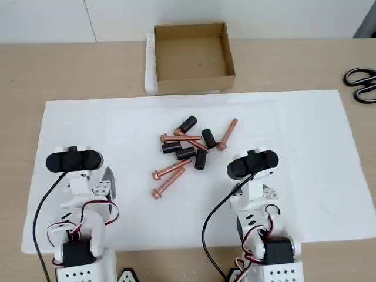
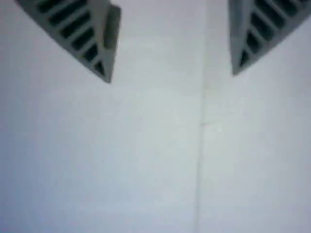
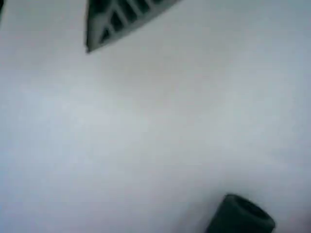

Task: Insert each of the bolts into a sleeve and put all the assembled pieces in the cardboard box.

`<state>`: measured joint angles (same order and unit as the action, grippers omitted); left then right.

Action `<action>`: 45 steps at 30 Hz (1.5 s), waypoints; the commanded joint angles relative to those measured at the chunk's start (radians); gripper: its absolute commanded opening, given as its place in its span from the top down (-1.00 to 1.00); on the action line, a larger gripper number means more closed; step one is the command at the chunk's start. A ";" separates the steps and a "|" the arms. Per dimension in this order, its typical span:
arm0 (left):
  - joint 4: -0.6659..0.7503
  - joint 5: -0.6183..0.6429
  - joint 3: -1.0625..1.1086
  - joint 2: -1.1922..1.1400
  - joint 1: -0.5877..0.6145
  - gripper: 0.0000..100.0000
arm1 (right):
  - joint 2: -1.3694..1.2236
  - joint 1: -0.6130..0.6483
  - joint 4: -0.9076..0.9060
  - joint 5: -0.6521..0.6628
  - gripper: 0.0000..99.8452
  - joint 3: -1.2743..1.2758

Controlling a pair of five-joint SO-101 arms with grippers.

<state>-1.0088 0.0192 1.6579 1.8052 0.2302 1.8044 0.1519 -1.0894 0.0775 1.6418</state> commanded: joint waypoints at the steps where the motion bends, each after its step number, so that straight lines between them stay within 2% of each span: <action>1: 0.021 0.003 -0.005 0.014 -0.002 0.70 | 0.010 0.002 0.041 0.009 0.76 0.000; 5: 0.017 0.002 -0.005 0.014 0.000 0.70 | 0.010 -0.035 0.097 0.043 0.76 0.003; 9: 0.017 0.002 -0.005 0.014 0.000 0.70 | 0.010 -0.076 0.140 0.195 0.76 -0.046; 11: 0.020 0.002 -0.005 0.014 0.000 0.70 | 0.008 -0.104 0.150 0.224 0.76 -0.103; 22: 0.057 0.006 -0.012 0.014 0.000 0.70 | -0.056 -0.311 0.165 0.229 0.76 -0.505; 28: 0.041 0.008 -0.033 0.014 0.000 0.70 | -0.371 -0.337 0.208 0.227 0.76 -0.752; 31: -0.020 0.008 -0.076 0.014 0.002 0.70 | -0.581 -0.331 0.182 0.227 0.76 -0.910; 34: -0.109 0.006 -0.154 0.014 0.008 0.70 | -0.822 -0.305 0.073 0.229 0.76 -1.060; 39: -0.129 0.002 -0.240 0.014 0.150 0.70 | -1.219 -0.185 -0.211 0.278 0.76 -1.295; 42: -0.103 -0.029 -0.245 0.012 0.210 0.70 | -1.382 -0.117 -0.303 0.236 0.76 -1.407; 45: -0.098 -0.083 -0.251 0.012 0.216 0.70 | -1.445 -0.062 -0.326 0.173 0.76 -1.467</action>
<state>-1.1331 -0.0253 1.4553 1.8052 0.4327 0.4158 0.0414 -1.3886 0.3030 0.2716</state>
